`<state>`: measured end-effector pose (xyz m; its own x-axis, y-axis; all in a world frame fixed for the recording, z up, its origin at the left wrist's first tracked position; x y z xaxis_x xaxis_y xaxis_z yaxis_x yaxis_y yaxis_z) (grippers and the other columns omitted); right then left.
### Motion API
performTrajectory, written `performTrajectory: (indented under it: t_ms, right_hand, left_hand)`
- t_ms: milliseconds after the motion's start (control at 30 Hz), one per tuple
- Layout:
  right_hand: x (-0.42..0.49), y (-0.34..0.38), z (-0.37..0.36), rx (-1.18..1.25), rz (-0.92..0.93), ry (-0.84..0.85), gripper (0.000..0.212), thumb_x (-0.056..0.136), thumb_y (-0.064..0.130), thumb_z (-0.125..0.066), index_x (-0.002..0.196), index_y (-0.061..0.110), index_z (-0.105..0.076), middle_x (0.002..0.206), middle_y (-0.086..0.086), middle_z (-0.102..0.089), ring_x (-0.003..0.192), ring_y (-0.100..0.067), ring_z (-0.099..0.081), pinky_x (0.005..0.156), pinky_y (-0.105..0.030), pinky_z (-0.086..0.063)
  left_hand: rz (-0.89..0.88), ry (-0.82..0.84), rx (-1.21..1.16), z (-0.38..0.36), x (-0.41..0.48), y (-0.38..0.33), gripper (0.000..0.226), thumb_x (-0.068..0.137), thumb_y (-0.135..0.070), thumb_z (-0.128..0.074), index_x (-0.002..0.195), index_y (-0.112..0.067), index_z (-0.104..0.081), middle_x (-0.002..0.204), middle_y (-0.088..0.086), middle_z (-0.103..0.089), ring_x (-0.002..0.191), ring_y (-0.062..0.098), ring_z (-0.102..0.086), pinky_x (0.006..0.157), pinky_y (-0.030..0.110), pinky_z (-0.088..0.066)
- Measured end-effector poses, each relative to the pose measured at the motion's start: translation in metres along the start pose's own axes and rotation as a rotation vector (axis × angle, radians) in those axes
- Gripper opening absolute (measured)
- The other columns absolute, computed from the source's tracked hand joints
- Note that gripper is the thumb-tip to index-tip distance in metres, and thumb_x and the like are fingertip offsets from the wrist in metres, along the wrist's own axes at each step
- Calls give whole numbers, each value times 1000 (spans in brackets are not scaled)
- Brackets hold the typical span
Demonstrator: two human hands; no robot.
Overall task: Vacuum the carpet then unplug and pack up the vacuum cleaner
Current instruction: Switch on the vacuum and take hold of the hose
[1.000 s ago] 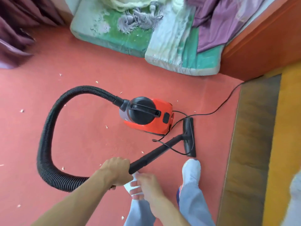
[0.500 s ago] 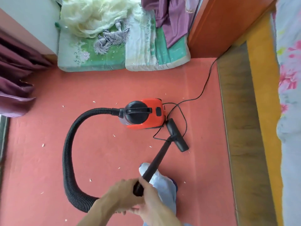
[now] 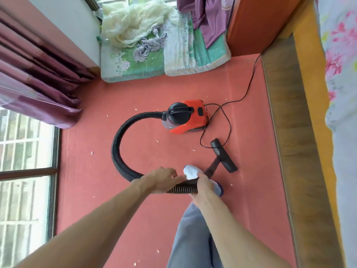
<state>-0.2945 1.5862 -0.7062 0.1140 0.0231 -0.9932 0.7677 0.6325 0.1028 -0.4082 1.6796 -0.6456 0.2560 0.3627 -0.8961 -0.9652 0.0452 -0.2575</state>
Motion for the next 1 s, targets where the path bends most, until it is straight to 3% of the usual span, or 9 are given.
performTrajectory:
  t_ms: [100, 200, 300, 400, 500, 633, 767, 900, 1000]
  right_hand:
    - [-14, -3, 32, -199, 53, -151, 42, 91, 18, -57, 127, -3, -50, 115, -18, -62, 107, -39, -63, 93, -49, -54]
    - [-30, -15, 51, -297, 63, -232, 37, 90, 19, -52, 120, -2, -53, 100, -18, -64, 94, -38, -65, 87, -48, -56]
    - [-43, -30, 58, -373, 74, -274, 29, 90, 18, -52, 114, 1, -56, 77, -9, -55, 73, -31, -60, 68, -37, -52]
    - [-51, -46, 54, -421, 73, -299, 32, 90, 17, -51, 117, 1, -55, 76, -7, -54, 68, -26, -57, 57, -31, -45]
    - [-56, -62, 38, -490, 86, -319, 35, 90, 18, -49, 118, 0, -58, 76, -5, -56, 62, -21, -54, 49, -26, -38]
    - [-42, -91, 0, -459, 110, -308, 38, 90, 18, -49, 123, 0, -56, 94, -10, -62, 81, -27, -61, 66, -35, -54]
    - [-24, -119, -34, -438, 144, -336, 36, 89, 20, -53, 117, -1, -59, 97, -15, -65, 87, -32, -63, 76, -40, -58]
    - [-29, -144, -64, -457, 182, -355, 33, 88, 18, -55, 115, 0, -59, 101, -18, -66, 90, -34, -65, 80, -43, -58]
    - [-35, -158, -84, -486, 185, -352, 32, 89, 19, -55, 115, 1, -61, 98, -15, -65, 90, -33, -65, 79, -42, -59]
  left_hand:
    - [-22, 13, 15, -15, -28, -1, 57, 101, -61, -30, 74, -16, -52, 89, 16, -60, 85, 30, -56, 78, 37, -46]
    - [-62, 55, 80, -37, -45, -5, 60, 104, -56, -26, 83, -9, -57, 98, 23, -64, 91, 33, -57, 75, 34, -37]
    - [-69, 110, 108, -49, -57, 3, 65, 104, -57, -23, 106, -7, -64, 84, 11, -56, 89, 29, -54, 78, 33, -37]
    - [-73, 129, 94, -49, -64, 24, 69, 102, -61, -23, 76, -5, -53, 77, 17, -54, 88, 34, -57, 80, 37, -41]
    - [-75, 167, 77, -47, -63, 51, 67, 101, -63, -23, 68, -10, -46, 85, 23, -58, 91, 35, -60, 78, 36, -41]
    - [-52, 241, 28, -39, -51, 96, 76, 102, -61, -23, 101, -1, -70, 102, 17, -65, 113, 34, -63, 94, 34, -44]
    - [-51, 254, -26, -23, -49, 144, 72, 104, -57, -27, 108, -2, -74, 121, 18, -68, 117, 31, -60, 102, 32, -42]
    - [-110, 266, 20, -14, -57, 187, 66, 105, -53, -28, 109, -5, -73, 119, 14, -68, 114, 28, -60, 96, 29, -41]
    - [-166, 261, 145, -10, -62, 212, 45, 106, -41, -38, 96, -9, -68, 109, 18, -67, 100, 28, -59, 78, 28, -37]
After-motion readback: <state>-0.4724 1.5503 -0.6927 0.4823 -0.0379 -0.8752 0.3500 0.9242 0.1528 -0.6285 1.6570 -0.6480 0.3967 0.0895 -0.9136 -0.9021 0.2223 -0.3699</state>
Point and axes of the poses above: each hand's wrist, its own x-axis towards the middle knuckle, its own z-axis out of the back of the hand, y = z × x, the point moved 8 cm from there along x, towards the middle knuckle
